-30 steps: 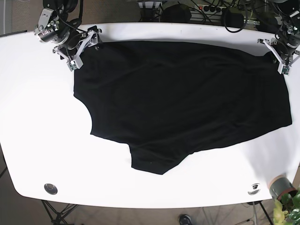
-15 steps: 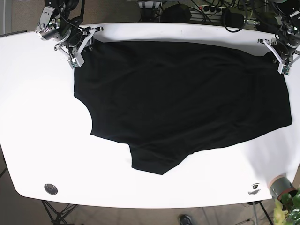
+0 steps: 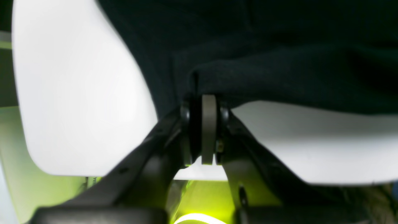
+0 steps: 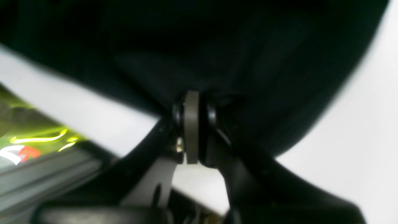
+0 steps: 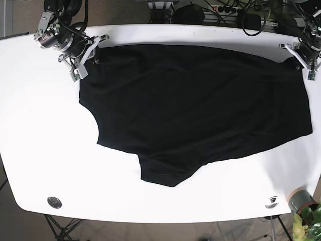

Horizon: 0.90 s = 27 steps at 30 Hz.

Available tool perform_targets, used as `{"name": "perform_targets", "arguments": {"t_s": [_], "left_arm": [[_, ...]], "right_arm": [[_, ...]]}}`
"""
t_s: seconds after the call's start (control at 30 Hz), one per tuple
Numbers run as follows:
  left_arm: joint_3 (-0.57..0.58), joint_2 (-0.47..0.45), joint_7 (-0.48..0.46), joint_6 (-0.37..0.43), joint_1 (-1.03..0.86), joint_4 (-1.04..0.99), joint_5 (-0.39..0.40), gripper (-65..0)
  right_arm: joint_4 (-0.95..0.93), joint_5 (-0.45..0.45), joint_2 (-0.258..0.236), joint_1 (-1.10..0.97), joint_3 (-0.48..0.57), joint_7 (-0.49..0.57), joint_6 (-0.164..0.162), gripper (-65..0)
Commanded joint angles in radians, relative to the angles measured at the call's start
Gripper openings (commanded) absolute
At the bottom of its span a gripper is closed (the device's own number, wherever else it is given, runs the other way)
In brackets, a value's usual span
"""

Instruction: Fold the T-shirt properly

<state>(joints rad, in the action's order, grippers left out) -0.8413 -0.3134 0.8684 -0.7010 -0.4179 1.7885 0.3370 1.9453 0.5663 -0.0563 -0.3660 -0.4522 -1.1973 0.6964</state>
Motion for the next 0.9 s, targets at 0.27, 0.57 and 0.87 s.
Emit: {"name": "perform_targets", "arguments": {"t_s": [0.27,0.57,0.87], "left_arm": [[-0.054,-0.028,-0.018,0.003,0.011,0.015,0.043,-65.0],[-0.034,-0.025,-0.018,0.003,0.009,0.012,0.041,-65.0],[-0.036,-0.028,-0.018,0.003,0.011,0.010,0.043,-65.0]], "right_arm": [[0.016,0.021,-0.007,0.112,0.002,0.018,0.002,-63.1],[0.007,0.019,-0.007,0.241,0.003,0.017,0.002,-63.1],[-0.149,0.019,-0.033,0.335,0.005,0.024,0.002,-63.1]]}}
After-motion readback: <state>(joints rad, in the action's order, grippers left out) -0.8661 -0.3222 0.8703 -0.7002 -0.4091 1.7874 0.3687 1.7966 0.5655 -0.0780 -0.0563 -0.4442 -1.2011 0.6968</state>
